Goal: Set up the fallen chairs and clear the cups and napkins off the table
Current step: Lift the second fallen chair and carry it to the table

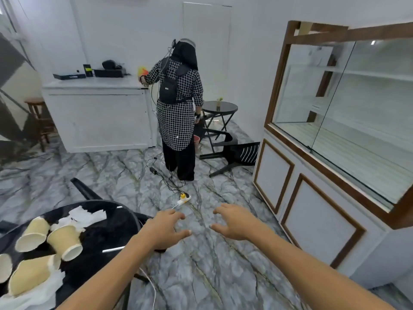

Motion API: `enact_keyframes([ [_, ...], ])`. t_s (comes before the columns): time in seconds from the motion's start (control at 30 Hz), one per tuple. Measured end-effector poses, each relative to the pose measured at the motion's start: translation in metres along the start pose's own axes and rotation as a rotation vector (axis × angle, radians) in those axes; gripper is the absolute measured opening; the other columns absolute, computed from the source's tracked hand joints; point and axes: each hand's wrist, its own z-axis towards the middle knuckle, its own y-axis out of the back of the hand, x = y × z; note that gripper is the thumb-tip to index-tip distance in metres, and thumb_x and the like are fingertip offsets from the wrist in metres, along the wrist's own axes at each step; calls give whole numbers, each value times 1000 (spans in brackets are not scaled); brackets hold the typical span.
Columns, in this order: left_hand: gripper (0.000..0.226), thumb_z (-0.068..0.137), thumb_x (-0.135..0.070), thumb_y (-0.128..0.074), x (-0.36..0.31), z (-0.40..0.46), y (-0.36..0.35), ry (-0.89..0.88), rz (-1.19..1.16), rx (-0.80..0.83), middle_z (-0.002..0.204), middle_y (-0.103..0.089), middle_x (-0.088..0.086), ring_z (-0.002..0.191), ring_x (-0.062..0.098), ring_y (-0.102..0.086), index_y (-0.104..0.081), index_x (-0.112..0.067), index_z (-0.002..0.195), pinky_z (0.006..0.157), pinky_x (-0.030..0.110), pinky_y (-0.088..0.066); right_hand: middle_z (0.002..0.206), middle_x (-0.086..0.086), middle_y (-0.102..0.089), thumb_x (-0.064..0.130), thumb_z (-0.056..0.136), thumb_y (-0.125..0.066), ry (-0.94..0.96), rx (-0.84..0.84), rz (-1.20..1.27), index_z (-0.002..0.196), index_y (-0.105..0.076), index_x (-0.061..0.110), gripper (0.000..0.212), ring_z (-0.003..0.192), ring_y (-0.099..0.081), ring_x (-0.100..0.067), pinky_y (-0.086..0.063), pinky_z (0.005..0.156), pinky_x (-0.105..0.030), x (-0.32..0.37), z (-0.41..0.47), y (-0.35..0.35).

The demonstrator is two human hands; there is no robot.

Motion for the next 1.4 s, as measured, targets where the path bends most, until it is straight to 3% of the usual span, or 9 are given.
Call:
enact_keyframes([
  [0.37,65,86,-72,-46,77,128,41,99,-32,-40,140,-49,-11,124,16,-49,-46,-33,138,99,41,-47,131,-2,-58,56,94,-47,116,29,-29,134,-50,19,55,118,-54,-23,-46,93,-39,-32,188,25],
  [0.53,66,87,-70,-48,103,179,60,161,-60,-53,142,-49,-8,126,15,-48,-47,-30,139,100,34,-45,131,-2,-58,58,94,-47,191,31,12,135,-51,19,57,118,-54,-22,-46,98,-42,-42,263,35],
  [0.7,68,87,-72,-47,124,228,77,259,-68,-72,143,-47,-9,127,17,-47,-45,-30,140,101,41,-46,127,-3,-58,56,94,-47,294,48,-18,130,-53,17,53,115,-55,-25,-47,91,-41,-60,345,41],
  [1.1,66,88,-72,-44,146,345,114,487,-83,-147,142,-48,-8,128,16,-46,-44,-30,139,97,33,-44,133,-4,-55,55,96,-46,488,108,-55,137,-49,18,56,119,-53,-24,-47,95,-43,-115,520,63],
  [1.23,71,86,-76,-42,156,370,120,546,-100,-139,146,-45,-7,133,17,-44,-46,-29,139,102,38,-44,132,-3,-56,56,95,-44,562,112,-68,137,-50,19,56,117,-54,-24,-47,95,-42,-117,566,66],
  [1.4,72,84,-77,-43,200,400,131,648,-122,-127,142,-49,-8,123,17,-51,-44,-31,140,100,45,-47,137,-4,-54,57,95,-45,659,112,-83,138,-49,19,58,121,-53,-26,-46,95,-42,-100,629,71],
])
